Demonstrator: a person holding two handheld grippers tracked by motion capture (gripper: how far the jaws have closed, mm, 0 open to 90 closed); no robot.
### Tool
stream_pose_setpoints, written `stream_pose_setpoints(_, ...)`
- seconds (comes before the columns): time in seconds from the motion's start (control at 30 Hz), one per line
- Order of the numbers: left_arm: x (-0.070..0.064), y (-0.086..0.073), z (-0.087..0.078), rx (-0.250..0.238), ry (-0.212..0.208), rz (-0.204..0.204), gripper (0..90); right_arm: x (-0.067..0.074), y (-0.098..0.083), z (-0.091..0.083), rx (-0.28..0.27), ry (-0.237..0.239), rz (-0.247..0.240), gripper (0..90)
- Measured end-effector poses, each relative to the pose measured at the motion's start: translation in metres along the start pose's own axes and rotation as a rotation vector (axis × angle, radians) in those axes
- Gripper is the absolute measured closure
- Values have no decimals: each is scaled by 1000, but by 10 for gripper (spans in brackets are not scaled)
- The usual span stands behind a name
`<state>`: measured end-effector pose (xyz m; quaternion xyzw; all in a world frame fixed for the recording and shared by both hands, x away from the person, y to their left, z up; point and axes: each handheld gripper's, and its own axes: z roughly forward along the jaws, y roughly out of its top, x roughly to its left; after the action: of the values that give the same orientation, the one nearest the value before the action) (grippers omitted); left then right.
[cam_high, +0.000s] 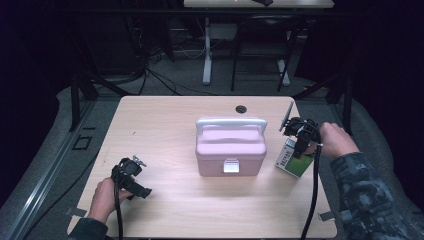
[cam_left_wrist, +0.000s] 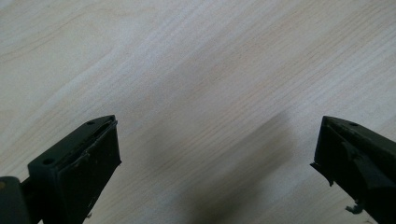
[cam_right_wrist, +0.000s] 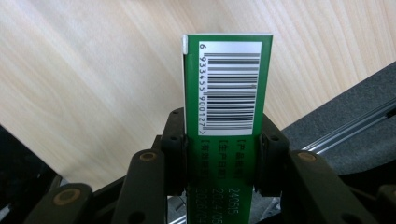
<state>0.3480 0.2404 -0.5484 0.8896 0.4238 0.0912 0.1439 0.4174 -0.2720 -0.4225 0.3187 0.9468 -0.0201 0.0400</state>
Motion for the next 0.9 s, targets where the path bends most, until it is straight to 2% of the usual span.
stream_pose_setpoints(0.1,-1,0,-1,-1,1,4,1,-2,4,6,-8,-1,24,630)
stream_pose_setpoints(0.2,-1,0,0,1,1,3,1,-1,7,14,-1,20,27,628)
stream_pose_setpoints(0.4,-1,1,0,4,2,5,1,-2,9,15,-15,13,33,598)
stream_pose_setpoints(0.53,0,0,0,2,-3,6,1,-3,7,18,-41,29,47,458)
stream_pose_setpoints(0.57,0,0,0,2,-2,6,1,-2,6,18,-57,31,46,381)
stream_pose_setpoints(0.6,1,0,0,1,-3,5,1,-2,6,18,-57,31,46,381)
stream_pose_setpoints(0.63,1,0,0,1,0,2,1,-2,5,18,-65,28,46,337)
stream_pose_setpoints(0.67,1,0,-1,-1,-1,1,1,0,3,14,-97,19,46,280)
stream_pose_setpoints(0.7,1,0,-1,-3,-2,-1,1,0,3,14,-97,19,46,280)
stream_pose_setpoints(0.9,2,0,-3,-16,-7,-14,1,4,-8,-1,-190,13,63,144)
